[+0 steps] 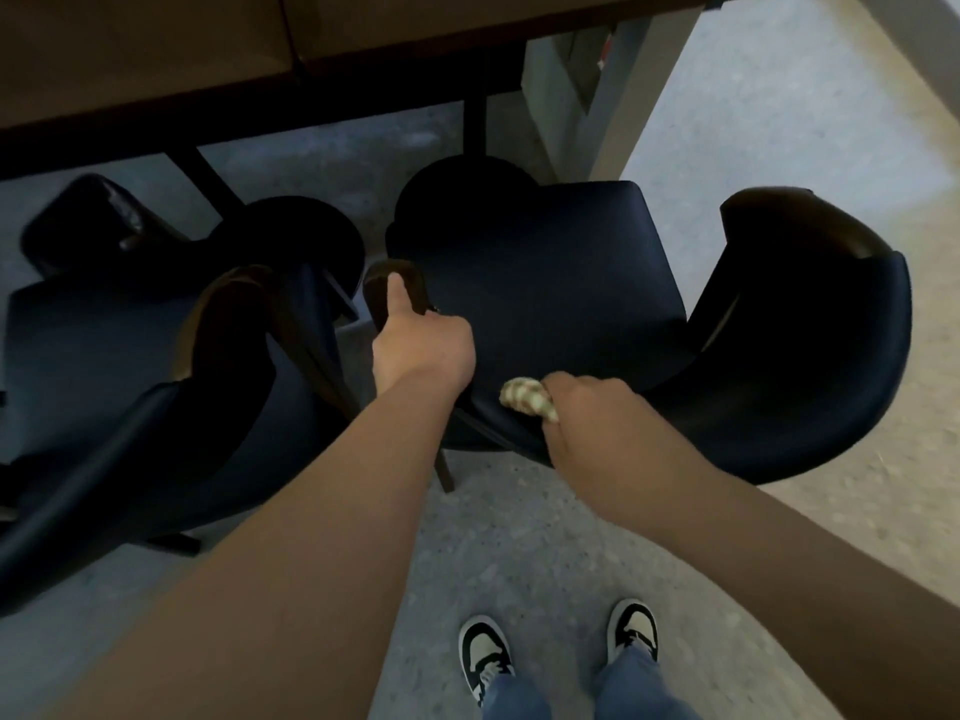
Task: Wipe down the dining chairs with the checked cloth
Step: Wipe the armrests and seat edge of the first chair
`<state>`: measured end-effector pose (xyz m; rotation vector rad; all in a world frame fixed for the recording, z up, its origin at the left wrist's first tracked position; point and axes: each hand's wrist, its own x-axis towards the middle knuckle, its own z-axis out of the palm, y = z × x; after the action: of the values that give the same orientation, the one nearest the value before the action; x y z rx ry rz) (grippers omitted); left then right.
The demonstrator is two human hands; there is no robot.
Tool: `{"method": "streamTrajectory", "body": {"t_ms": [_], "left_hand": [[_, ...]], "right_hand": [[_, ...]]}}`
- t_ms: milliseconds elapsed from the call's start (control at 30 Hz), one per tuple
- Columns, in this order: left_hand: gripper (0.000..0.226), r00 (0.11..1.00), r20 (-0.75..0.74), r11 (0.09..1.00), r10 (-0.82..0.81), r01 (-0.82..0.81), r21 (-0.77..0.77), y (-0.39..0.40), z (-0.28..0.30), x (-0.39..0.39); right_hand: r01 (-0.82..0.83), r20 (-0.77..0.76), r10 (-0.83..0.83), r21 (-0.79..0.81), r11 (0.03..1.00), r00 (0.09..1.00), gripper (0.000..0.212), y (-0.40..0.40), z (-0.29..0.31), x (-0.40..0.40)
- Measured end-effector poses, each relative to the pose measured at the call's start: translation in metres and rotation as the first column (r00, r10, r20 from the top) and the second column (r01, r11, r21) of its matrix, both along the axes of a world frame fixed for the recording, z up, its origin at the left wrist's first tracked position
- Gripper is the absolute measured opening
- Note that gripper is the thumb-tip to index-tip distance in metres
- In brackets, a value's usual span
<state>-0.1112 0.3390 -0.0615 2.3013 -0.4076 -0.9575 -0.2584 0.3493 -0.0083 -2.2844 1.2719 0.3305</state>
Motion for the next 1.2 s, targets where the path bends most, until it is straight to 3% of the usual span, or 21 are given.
{"method": "streamTrajectory", "body": {"t_ms": [100,233,400,467,533,633,733,833,933,1000,1200], "left_hand": [[0.062,1.0,0.03,1.0,-0.008,0.008,0.008,0.001,-0.002,0.0],[0.06,1.0,0.023,1.0,0.012,-0.012,-0.001,0.001,-0.004,0.0],[0.059,0.998,0.047,0.999,0.041,-0.043,0.029,0.0,-0.001,-0.002],[0.059,0.998,0.042,0.998,0.039,-0.041,0.039,-0.002,0.0,-0.001],[0.059,0.998,0.049,0.998,0.033,-0.036,0.054,-0.002,0.001,-0.002],[0.06,0.998,0.047,0.998,0.036,-0.038,0.051,-0.002,0.001,-0.002],[0.06,0.998,0.048,0.998,0.04,-0.043,0.047,-0.003,0.002,-0.002],[0.059,0.998,0.052,0.998,0.042,-0.044,0.048,-0.003,0.003,-0.003],[0.059,0.998,0.053,0.998,0.044,-0.046,0.04,-0.002,0.002,-0.002],[0.059,0.997,0.06,0.998,0.046,-0.047,0.032,-0.002,0.0,-0.001],[0.059,0.997,0.068,0.999,0.035,-0.038,0.033,-0.001,-0.002,-0.001]], "right_hand": [[0.2,0.058,-0.214,0.187,0.962,0.975,0.018,-0.038,-0.032,0.032],[0.38,0.109,-0.515,0.551,0.743,0.85,0.019,-0.091,-0.082,0.081],[0.22,0.099,-0.355,0.623,0.751,0.929,0.041,-0.09,-0.105,0.11],[0.183,0.15,-0.374,0.671,0.718,0.915,0.035,-0.089,-0.101,0.099],[0.137,0.2,-0.34,0.646,0.751,0.919,0.026,-0.084,-0.087,0.081],[0.011,0.254,-0.162,0.508,0.861,0.954,0.026,-0.066,-0.056,0.049],[-0.022,0.261,-0.12,0.484,0.875,0.958,0.026,-0.066,-0.051,0.037],[0.07,0.125,-0.156,0.516,0.854,0.98,0.024,-0.085,-0.089,0.051],[0.27,-0.009,-0.327,0.584,0.766,0.945,0.023,-0.093,-0.132,0.063],[0.258,-0.031,-0.294,0.573,0.778,0.955,0.023,-0.093,-0.142,0.066],[0.021,0.196,-0.125,0.458,0.889,0.973,0.027,-0.07,-0.062,0.033]]}}
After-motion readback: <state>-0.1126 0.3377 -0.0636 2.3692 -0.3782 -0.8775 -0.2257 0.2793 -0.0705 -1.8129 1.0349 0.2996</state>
